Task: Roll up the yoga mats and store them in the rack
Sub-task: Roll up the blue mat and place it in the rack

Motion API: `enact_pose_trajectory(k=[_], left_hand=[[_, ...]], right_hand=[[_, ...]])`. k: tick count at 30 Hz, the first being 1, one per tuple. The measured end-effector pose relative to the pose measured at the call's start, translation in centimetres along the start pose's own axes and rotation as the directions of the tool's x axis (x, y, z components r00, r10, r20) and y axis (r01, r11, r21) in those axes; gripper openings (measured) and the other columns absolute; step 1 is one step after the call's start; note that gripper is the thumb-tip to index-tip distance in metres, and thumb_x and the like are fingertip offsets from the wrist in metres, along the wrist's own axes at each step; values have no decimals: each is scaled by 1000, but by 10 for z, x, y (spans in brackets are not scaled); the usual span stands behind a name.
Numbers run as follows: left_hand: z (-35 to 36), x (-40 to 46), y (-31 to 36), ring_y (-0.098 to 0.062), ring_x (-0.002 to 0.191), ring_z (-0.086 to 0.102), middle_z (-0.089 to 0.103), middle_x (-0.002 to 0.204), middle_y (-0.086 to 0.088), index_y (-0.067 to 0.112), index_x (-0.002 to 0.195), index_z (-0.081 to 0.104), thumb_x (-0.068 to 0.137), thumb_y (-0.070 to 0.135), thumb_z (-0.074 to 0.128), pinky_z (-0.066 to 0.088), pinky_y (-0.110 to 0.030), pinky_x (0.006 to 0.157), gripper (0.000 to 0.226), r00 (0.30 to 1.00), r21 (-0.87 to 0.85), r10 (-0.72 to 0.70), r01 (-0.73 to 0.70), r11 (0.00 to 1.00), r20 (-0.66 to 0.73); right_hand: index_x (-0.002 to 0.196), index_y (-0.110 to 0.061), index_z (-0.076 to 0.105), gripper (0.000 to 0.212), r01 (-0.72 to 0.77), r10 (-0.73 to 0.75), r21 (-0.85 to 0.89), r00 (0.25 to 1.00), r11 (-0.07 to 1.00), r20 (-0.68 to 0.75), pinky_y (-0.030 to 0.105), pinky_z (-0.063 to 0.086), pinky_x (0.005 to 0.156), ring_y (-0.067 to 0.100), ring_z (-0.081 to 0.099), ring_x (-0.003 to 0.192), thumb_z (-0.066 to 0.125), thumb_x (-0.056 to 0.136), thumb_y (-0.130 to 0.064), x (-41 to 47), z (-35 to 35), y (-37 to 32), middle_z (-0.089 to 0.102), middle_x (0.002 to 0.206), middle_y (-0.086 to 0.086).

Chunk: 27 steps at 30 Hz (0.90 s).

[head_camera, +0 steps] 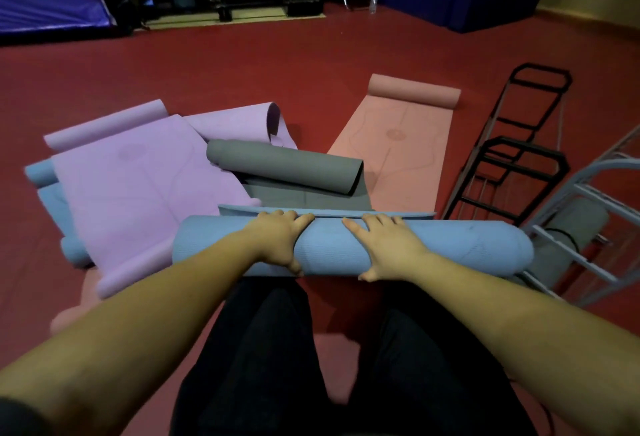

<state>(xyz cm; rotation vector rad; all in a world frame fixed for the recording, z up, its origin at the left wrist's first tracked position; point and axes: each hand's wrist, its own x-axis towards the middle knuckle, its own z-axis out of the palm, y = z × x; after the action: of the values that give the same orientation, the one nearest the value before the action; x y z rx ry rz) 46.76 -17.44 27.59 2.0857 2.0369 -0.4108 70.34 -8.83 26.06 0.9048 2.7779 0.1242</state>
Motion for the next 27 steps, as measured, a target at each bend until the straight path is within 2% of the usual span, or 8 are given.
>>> enact_pose_trajectory(k=[5, 7, 12, 15, 18, 22, 24, 27], left_hand=[[-12, -15, 2, -29, 115, 52, 55, 130, -2, 32, 140, 29, 49, 76, 70, 47, -43, 94, 109, 999, -10, 27, -28, 1000, -44], [-23, -25, 6, -25, 113, 55, 56, 125, 2, 34, 136, 34, 50, 75, 74, 48, -39, 88, 103, 999, -56, 36, -36, 998, -2], [-26, -40, 1, -14, 107, 58, 60, 119, 15, 40, 127, 41, 54, 62, 86, 46, -34, 94, 88, 954, -386, 107, 9, 923, 279], [-22, -37, -2, -9, 111, 57, 58, 122, 19, 40, 133, 44, 56, 57, 88, 45, -35, 101, 90, 943, -515, 156, 18, 857, 293], [-16, -35, -5, -8, 119, 43, 46, 128, 17, 37, 141, 42, 58, 65, 81, 39, -36, 106, 97, 975, -467, 118, -15, 884, 191], [-1, -54, 5, -15, 121, 37, 42, 128, 8, 31, 145, 41, 61, 77, 49, 34, -37, 106, 96, 992, -317, 49, -84, 945, -116], [15, -65, 20, -23, 124, 41, 45, 133, 1, 23, 144, 44, 68, 69, 40, 34, -40, 109, 89, 969, -270, -12, -57, 961, -246], [43, -75, 44, -35, 121, 51, 54, 132, -11, 12, 135, 53, 78, 66, 44, 37, -55, 107, 79, 855, -98, -75, 29, 995, -513]], right_hand=[[156, -31, 9, 118, 53, -53, 15, 999, 998, 11, 42, 35, 106, 30, 40, 130, 71, 64, -70, -4, -12, 8, 36, 149, 8], [155, -31, 9, 120, 105, -107, 44, 994, 993, 34, 40, 39, 103, 27, 43, 127, 70, 62, -73, -9, -21, 15, 40, 145, 5], [149, -38, 16, 117, 205, -224, 122, 958, 971, 178, 38, 48, 95, 22, 55, 118, 71, 54, -77, -17, -43, 13, 53, 135, -5], [148, -42, 18, 114, 200, -255, 221, 932, 954, 259, 39, 47, 96, 20, 57, 115, 74, 55, -74, -12, -46, 14, 54, 134, -6], [145, -45, 21, 109, 157, -272, 337, 905, 929, 329, 38, 46, 97, 16, 56, 113, 78, 56, -69, -1, -48, 19, 54, 133, -11], [146, -44, 25, 107, 73, -280, 451, 867, 890, 413, 34, 41, 104, 11, 53, 116, 84, 59, -61, 12, -46, 26, 51, 136, -16], [145, -45, 27, 109, 48, -288, 491, 858, 870, 425, 36, 41, 106, 9, 54, 116, 84, 54, -64, 18, -43, 29, 52, 134, -18], [145, -44, 29, 109, 45, -320, 540, 845, 841, 429, 36, 41, 108, 7, 52, 119, 84, 54, -65, 23, -40, 30, 50, 134, -20]])
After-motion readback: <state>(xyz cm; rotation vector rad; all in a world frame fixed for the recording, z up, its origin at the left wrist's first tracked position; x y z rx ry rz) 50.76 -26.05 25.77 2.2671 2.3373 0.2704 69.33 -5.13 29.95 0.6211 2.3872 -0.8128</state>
